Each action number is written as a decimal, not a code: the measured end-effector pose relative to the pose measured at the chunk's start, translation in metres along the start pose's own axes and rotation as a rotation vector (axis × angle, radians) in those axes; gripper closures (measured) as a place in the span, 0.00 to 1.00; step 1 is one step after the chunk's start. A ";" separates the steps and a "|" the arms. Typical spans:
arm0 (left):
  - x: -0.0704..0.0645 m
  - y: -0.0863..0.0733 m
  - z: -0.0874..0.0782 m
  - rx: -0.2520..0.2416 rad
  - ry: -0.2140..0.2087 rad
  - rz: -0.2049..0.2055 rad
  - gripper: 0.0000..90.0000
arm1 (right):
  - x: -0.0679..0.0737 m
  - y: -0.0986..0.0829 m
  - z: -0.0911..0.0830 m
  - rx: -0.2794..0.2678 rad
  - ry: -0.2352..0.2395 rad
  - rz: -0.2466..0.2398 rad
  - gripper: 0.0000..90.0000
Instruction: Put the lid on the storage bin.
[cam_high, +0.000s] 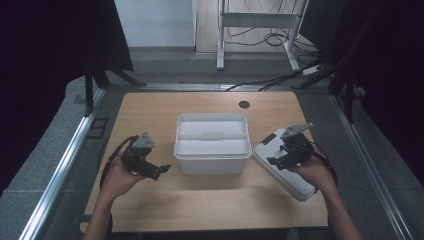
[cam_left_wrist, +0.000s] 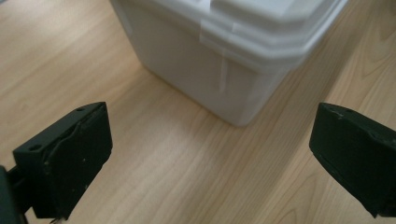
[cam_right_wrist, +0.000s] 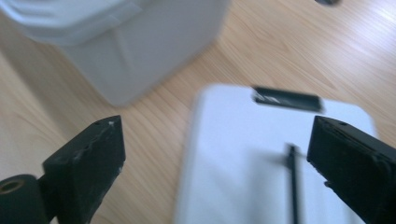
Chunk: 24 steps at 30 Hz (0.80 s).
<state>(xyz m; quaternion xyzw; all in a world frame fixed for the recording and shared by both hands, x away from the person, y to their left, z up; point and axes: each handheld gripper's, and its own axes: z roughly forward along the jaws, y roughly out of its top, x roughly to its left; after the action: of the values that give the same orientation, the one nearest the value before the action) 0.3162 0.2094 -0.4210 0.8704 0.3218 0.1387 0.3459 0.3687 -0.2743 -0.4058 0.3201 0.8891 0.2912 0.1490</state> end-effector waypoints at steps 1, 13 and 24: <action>-0.002 -0.005 0.002 -0.003 0.003 -0.006 0.00 | -0.004 -0.001 0.000 0.011 -0.013 -0.002 0.07; -0.029 -0.053 0.043 -0.001 -0.007 -0.062 0.00 | -0.044 -0.023 0.022 0.223 -0.066 0.092 0.37; -0.042 -0.073 0.068 0.038 -0.006 -0.079 0.00 | -0.061 -0.030 0.027 0.335 -0.010 0.114 0.92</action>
<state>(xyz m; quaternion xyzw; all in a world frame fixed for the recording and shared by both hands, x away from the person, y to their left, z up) 0.2819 0.1874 -0.5211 0.8639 0.3573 0.1163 0.3355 0.4121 -0.3214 -0.4408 0.3919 0.9048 0.1454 0.0811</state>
